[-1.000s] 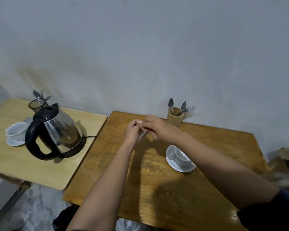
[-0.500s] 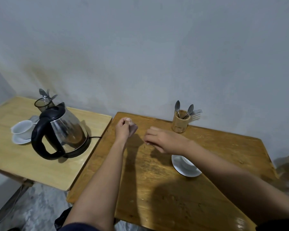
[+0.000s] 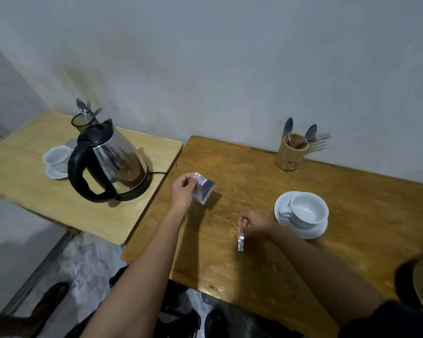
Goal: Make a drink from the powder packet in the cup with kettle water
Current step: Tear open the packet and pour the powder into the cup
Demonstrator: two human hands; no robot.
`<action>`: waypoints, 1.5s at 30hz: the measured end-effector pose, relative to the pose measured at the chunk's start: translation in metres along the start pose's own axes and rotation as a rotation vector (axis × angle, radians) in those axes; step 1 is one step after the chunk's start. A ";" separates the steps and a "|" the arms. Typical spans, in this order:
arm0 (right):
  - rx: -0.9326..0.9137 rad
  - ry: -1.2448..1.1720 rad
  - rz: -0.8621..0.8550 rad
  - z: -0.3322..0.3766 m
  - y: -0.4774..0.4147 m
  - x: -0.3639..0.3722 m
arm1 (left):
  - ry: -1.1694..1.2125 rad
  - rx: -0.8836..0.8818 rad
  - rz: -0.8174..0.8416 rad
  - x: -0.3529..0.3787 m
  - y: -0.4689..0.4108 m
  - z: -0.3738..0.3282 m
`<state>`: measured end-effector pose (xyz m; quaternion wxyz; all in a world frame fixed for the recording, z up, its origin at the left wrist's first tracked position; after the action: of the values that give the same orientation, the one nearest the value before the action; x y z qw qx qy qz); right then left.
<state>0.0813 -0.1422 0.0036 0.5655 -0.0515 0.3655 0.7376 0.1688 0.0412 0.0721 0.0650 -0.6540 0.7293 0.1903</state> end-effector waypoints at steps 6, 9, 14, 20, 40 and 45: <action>-0.064 0.120 -0.074 -0.001 0.016 -0.003 | -0.046 0.012 0.009 0.020 0.000 0.000; -0.131 -0.070 -0.272 0.008 0.035 -0.023 | -0.059 0.037 0.074 0.047 0.003 -0.016; -0.168 -0.618 -0.468 0.015 0.070 -0.058 | -0.025 0.091 0.199 0.107 0.019 -0.059; -0.262 -0.789 -0.706 0.007 0.112 -0.088 | 0.036 0.160 0.300 0.165 0.043 -0.094; -0.224 -1.934 -0.800 -0.043 0.124 -0.104 | -0.080 0.361 0.376 0.204 0.072 -0.111; -0.181 -1.853 -0.800 -0.049 0.121 -0.109 | -0.102 0.362 0.399 0.202 0.066 -0.106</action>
<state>-0.0022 -0.2693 0.0794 0.8260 0.3798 -0.3186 0.2682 0.0925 -0.1803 0.1126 0.1788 -0.4645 0.8617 0.0983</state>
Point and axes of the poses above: each hand's wrist, its own y-axis away from the middle knuckle, its own x-axis out of the palm, z = x × y, the point moved 3 cm from there along -y, towards the middle knuckle, and after that the axes turned 15 degrees about -y, right-handed, at the moved point
